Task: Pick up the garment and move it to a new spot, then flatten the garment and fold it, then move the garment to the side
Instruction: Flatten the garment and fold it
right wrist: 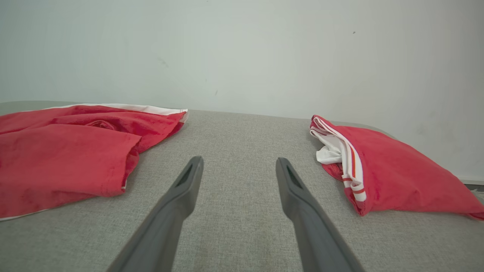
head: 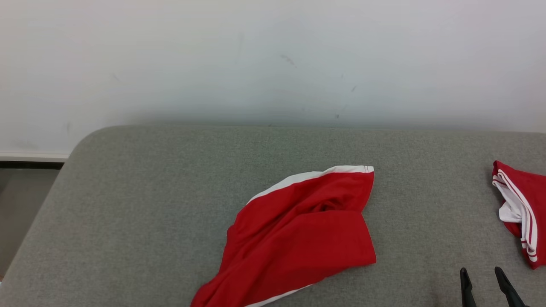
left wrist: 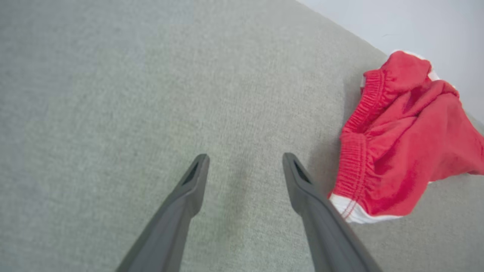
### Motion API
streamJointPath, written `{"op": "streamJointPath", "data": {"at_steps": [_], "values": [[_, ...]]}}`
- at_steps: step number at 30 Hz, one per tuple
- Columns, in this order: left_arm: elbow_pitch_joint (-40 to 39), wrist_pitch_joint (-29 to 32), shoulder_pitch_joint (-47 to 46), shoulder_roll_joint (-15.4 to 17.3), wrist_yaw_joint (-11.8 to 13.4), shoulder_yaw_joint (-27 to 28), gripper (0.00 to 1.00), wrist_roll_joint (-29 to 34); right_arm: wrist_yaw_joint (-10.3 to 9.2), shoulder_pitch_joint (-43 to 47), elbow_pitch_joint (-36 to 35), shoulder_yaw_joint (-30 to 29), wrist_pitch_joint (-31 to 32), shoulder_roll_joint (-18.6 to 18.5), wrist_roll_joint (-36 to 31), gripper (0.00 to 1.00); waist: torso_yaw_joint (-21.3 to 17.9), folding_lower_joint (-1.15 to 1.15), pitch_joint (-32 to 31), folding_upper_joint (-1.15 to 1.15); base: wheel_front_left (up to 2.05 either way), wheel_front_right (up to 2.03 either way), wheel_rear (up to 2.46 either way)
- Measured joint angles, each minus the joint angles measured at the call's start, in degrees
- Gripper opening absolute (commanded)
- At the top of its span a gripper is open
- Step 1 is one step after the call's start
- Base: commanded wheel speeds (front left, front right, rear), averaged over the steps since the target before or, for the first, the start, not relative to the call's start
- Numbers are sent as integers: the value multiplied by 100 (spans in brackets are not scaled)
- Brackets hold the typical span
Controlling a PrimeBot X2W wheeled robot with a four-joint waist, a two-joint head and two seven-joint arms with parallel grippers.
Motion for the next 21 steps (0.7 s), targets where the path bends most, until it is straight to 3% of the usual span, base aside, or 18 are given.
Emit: {"op": "streamJointPath", "data": {"at_steps": [3,10,21], "values": [[-386,-57,-152,185,201,88,100,447,0,-1,-1,4,-1,-1,0,100,-14,0,13,0,0,0,0],[-1377,232,-1122,60,360,-475,100,1358,0,-63,26,134,-1,3,34,100,-210,0,58,0,0,0,0],[-858,973,-2658,-932,-178,-1699,100,2245,0,-330,-27,194,-1,-1,29,100,-848,0,323,0,0,0,0]]}}
